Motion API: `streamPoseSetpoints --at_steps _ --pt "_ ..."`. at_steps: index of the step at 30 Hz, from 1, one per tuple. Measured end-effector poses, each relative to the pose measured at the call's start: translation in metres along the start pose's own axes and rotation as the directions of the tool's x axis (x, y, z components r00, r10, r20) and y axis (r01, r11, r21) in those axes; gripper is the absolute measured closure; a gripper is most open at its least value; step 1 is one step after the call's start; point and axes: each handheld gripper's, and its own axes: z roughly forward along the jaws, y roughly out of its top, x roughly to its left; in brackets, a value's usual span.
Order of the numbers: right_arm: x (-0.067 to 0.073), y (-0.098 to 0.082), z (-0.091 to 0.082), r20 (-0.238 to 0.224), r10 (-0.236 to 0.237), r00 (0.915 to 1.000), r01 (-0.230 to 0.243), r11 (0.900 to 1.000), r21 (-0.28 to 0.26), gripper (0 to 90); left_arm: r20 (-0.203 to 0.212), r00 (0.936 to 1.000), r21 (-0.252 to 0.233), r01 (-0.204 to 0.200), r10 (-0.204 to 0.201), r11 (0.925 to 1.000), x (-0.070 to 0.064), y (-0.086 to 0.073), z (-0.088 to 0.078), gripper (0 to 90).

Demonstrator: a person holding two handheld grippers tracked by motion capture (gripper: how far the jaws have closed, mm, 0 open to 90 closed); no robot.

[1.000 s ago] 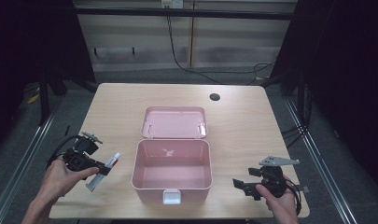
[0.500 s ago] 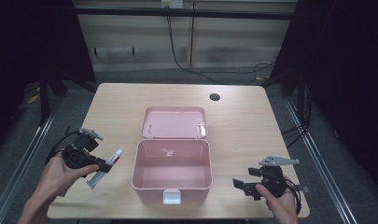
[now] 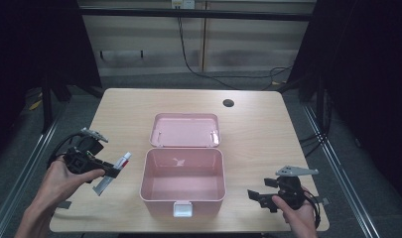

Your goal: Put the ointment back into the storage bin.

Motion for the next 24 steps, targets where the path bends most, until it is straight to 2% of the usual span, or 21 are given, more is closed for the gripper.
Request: streamPoseSetpoints --at_steps 6,11,13,15,17,18,19,21,24 --pt "0.000 0.000 0.000 0.000 0.000 1.0000 0.000 1.000 -0.001 16.4 0.003 0.9997 -0.012 -0.023 0.023 0.9997 -0.005 0.006 -0.009 71.5" --pt "0.000 0.000 0.000 0.000 0.001 1.0000 -0.001 1.000 -0.002 16.4 0.020 0.9978 -0.016 -0.063 0.063 0.9979 -0.013 0.015 -0.014 71.5" --pt "0.000 0.000 0.000 0.000 0.001 1.0000 -0.001 1.000 -0.002 16.4 0.014 0.9967 -0.015 -0.079 0.079 0.9967 -0.017 0.017 -0.016 71.5" --pt "0.000 0.000 0.000 0.000 0.002 1.0000 -0.002 1.000 -0.003 16.4 0.026 0.9973 -0.026 -0.068 0.069 0.9973 -0.021 0.019 -0.018 71.5" --pt "0.000 0.000 0.000 -0.001 0.000 1.0000 0.000 1.000 -0.001 16.4 0.009 0.9941 -0.021 -0.108 0.108 0.9939 -0.023 0.022 -0.021 71.5" --pt "0.000 0.000 0.000 0.001 -0.002 1.0000 0.002 1.000 0.000 16.4 0.007 0.9956 -0.021 -0.093 0.093 0.9954 -0.025 0.022 -0.022 71.5" --pt "0.000 0.000 0.000 -0.001 -0.001 1.0000 0.001 1.000 -0.001 16.4 0.010 0.9923 -0.022 -0.124 0.124 0.9921 -0.026 0.025 -0.024 71.5" --pt "0.000 0.000 0.000 0.000 0.000 1.0000 0.000 1.000 -0.002 16.4 0.008 0.9938 -0.026 -0.111 0.111 0.9935 -0.031 0.026 -0.027 71.5" --pt "0.000 0.000 0.000 0.000 -0.001 1.0000 0.001 1.000 -0.001 16.4 0.010 0.9901 -0.027 -0.140 0.140 0.9899 -0.038 0.027 -0.033 71.5"
